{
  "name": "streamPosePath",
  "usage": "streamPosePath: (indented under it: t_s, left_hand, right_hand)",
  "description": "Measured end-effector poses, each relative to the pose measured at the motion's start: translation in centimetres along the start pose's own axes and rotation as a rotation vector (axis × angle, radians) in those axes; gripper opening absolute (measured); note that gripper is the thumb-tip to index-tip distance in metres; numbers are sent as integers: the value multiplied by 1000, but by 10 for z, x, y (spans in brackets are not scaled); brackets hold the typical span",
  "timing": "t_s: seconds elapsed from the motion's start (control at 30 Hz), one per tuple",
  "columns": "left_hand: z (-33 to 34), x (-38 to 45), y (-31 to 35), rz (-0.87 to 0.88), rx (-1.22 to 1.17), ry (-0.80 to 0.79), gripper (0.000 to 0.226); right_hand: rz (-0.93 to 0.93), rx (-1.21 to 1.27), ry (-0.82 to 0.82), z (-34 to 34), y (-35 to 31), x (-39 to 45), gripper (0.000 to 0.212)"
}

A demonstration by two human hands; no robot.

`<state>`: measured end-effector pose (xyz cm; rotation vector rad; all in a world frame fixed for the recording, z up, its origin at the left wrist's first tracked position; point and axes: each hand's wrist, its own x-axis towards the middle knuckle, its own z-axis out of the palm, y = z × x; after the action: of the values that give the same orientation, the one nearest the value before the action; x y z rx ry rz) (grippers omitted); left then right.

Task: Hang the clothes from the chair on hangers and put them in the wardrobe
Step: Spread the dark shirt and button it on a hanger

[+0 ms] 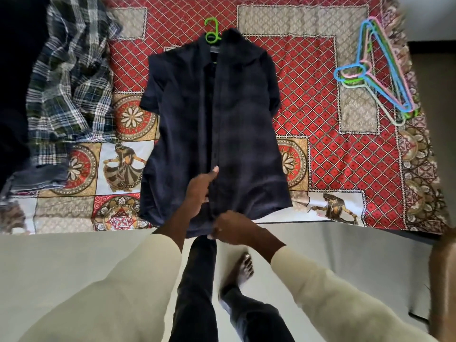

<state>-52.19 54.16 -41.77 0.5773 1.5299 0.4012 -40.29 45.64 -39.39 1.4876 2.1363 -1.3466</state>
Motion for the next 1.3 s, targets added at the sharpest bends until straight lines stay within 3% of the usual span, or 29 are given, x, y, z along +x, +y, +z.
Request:
streamPosePath:
  t_s: [0.03,0.1,0.17,0.2,0.27,0.33,0.37,0.43,0.47,0.57,0.67,0.8,0.93,1.0,1.13,1.23,1.3]
  left_hand:
    - [-6,2,-3,45,97,29,22]
    - [-19,11,-9,85,279,78,23]
    - [-28,17,-10,37,648,57,15]
    - [-32,23,-9,-9,848,10,15]
    - [-37,30,2,-238,997,-137,24]
    - [-40,39,24,-402,1178,-334,30]
    - [-42,51,41,-398,1270,-382,31]
    - [-44,82,77,-129,1352,-286,30]
    - [-45,102,98,30,1258,-168,28]
    - [-39,141,162,371,806,72,18]
    - [-32,186,230,557,695,103,20]
    - [-24,236,285,651,707,29,33]
    - [-22,274,305,630,849,-151,66]
    - [-23,290,308,642,926,-165,64]
    - [-21,311,324,915,1157,40,56]
    - [-19,322,343,987,1421,-30,55]
    - [-17,328,352,1023,1497,-68,50]
  right_hand:
    - [68,130,101,-7,-3,5,24]
    - [208,297,499,-27,2,21,20]
    - [278,334,750,-47,17,42,14]
    - [288,318,741,-57,24,52,22]
    - [315,199,525,-72,35,68,43]
    - [421,31,239,-83,40,77,45]
    - [467,-42,114,-91,41,83,41]
    - [509,-80,21,-114,40,100,37]
    - [532,-42,58,-133,39,115,35]
    - [524,132,435,-187,42,156,28]
    - [415,217,688,-234,57,211,20]
    - [311,238,735,-270,76,272,36]
    - [446,381,706,-282,92,305,27]
    - [531,389,730,-286,96,313,25]
    - [635,406,897,-307,93,328,31]
    - [694,516,1038,-330,89,341,50]
    - [756,557,1048,-343,90,350,60]
